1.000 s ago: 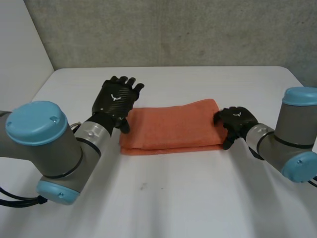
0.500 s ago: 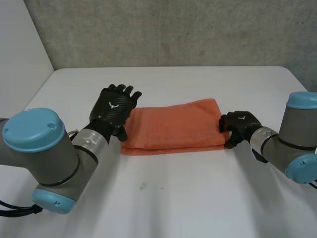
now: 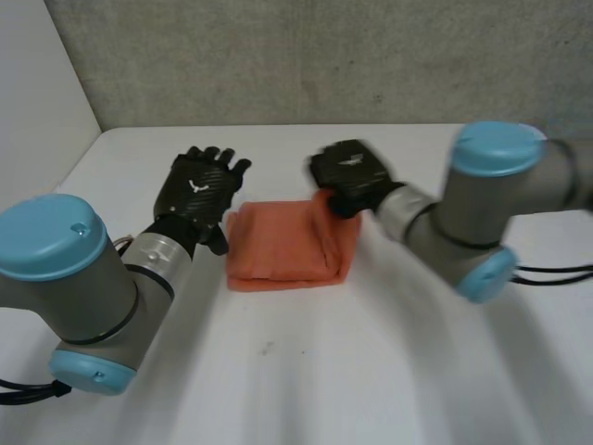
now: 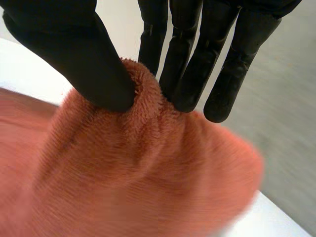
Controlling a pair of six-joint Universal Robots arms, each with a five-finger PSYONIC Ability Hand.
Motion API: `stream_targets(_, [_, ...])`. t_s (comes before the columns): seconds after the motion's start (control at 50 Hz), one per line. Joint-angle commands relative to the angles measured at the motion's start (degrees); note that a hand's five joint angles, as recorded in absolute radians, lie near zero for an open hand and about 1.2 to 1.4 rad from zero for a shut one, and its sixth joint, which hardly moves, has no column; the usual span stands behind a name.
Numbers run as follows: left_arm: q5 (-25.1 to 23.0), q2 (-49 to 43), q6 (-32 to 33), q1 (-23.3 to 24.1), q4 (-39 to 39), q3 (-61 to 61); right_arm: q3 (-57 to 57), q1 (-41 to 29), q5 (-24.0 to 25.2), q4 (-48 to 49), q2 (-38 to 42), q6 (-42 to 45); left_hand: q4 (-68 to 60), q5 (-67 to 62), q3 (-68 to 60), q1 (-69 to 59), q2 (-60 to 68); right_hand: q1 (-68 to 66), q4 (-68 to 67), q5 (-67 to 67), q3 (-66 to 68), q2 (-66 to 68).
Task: Fold the laundry
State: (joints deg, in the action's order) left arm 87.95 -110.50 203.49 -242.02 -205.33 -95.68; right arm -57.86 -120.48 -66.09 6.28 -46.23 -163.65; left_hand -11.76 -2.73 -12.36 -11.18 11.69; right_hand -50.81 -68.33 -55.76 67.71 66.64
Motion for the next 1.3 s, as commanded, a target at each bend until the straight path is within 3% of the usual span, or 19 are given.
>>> stream_targets(0.02, [3.64,0.64,-0.11,-2.23,0.19,-0.03,5.29,-10.21,5.71,-3.12,8.51,8.08,1.76,2.73,2.36,1.18,-1.69,-29.19,-11.67,-14.24,12.29,13.36])
stream_targets(0.08, [3.72,0.72,-0.11,-2.85,0.36,-0.03,7.14,-10.75,3.24,-4.26,10.81,9.23,1.76,2.73,2.36,1.18,-1.69,-21.18,-3.66,-6.22,4.28,5.34])
stream_targets(0.1, [3.72,0.72,-0.20,-2.85,0.37,-0.03,7.84,-10.75,1.68,-4.52,11.33,9.32,1.76,2.73,2.36,1.18,-1.69,-7.02,10.50,7.93,-9.87,-8.81])
stream_targets(0.12, [3.72,0.72,-0.37,-2.93,0.28,0.14,8.89,-10.66,-2.43,-5.05,11.51,9.23,1.76,2.73,2.36,1.18,-1.69,22.93,40.45,37.88,-39.83,-38.76])
stream_targets(0.16, [3.46,0.64,-1.16,-3.20,0.28,0.58,10.04,-10.74,-9.63,-5.49,11.25,9.14,1.76,2.73,2.36,1.18,-1.69,40.81,58.33,55.76,-57.71,-56.64])
stream_targets(0.2, [3.37,0.64,-2.04,-3.37,0.36,1.28,9.87,-10.57,-15.35,-5.58,9.85,8.44,1.76,2.73,2.36,1.18,-1.69,40.81,58.33,55.76,-57.71,-56.64])
stream_targets(0.28, [3.20,-0.33,-5.90,-3.20,0.72,4.88,8.29,-8.38,-18.03,-5.58,5.89,3.00,1.71,2.69,2.32,1.14,-1.65,40.81,58.33,55.76,-57.71,-56.64])
stream_targets(0.4, [1.45,-5.60,-13.28,-1.62,5.54,11.38,6.00,-3.98,-15.13,-5.67,4.57,-9.83,0.36,1.34,0.97,-0.21,-0.30,40.81,58.33,55.76,-57.71,-56.64])
stream_targets(0.5, [-0.67,-14.46,-19.00,0.40,15.46,18.32,7.40,-0.73,-10.03,-7.86,5.97,-13.36,0.36,1.34,0.97,-0.21,-0.30,40.81,58.33,55.76,-57.71,-56.64])
stream_targets(0.7, [4.25,-19.14,-18.74,-0.56,19.35,19.13,19.17,0.06,-8.89,-19.98,16.33,-13.27,0.70,1.68,1.31,0.13,-0.64,40.81,58.33,55.76,-57.71,-56.64])
stream_targets(0.88, [4.34,-14.58,-15.50,-1.27,20.23,16.05,22.52,-0.02,-8.45,-22.98,15.56,-13.36,1.71,2.69,2.32,1.14,-1.65,40.81,58.33,55.76,-57.71,-56.64])
stream_targets(1.06, [4.25,-2.72,-14.44,-1.18,20.14,17.10,18.67,0.15,-11.08,-21.67,3.00,-13.62,1.76,2.73,2.36,1.18,-1.69,40.81,58.33,55.76,-57.71,-56.64])
stream_targets(1.08, [4.25,-0.09,-14.52,-1.26,20.14,17.45,15.26,0.85,-14.82,-19.14,-2.15,-13.62,1.76,2.73,2.36,1.18,-1.69,40.81,58.33,55.76,-57.71,-56.64])
stream_targets(1.14, [4.51,4.75,-14.61,-1.44,20.49,18.51,12.42,1.82,-17.94,-16.66,-5.89,-13.10,1.76,2.73,2.36,1.18,-1.69,40.81,58.33,55.76,-57.71,-56.64])
stream_targets(1.16, [4.52,5.81,-14.61,-1.44,20.67,18.69,7.02,3.30,-22.11,-12.74,-11.90,-12.92,1.76,2.73,2.36,1.18,-1.69,40.81,58.33,55.76,-57.71,-56.64])
stream_targets(1.3, [4.43,16.26,-16.01,-4.51,26.80,19.92,-6.38,8.58,-26.46,-6.29,-25.48,-10.82,1.76,2.73,2.36,1.18,-1.69,40.81,58.33,55.76,-57.71,-56.64])
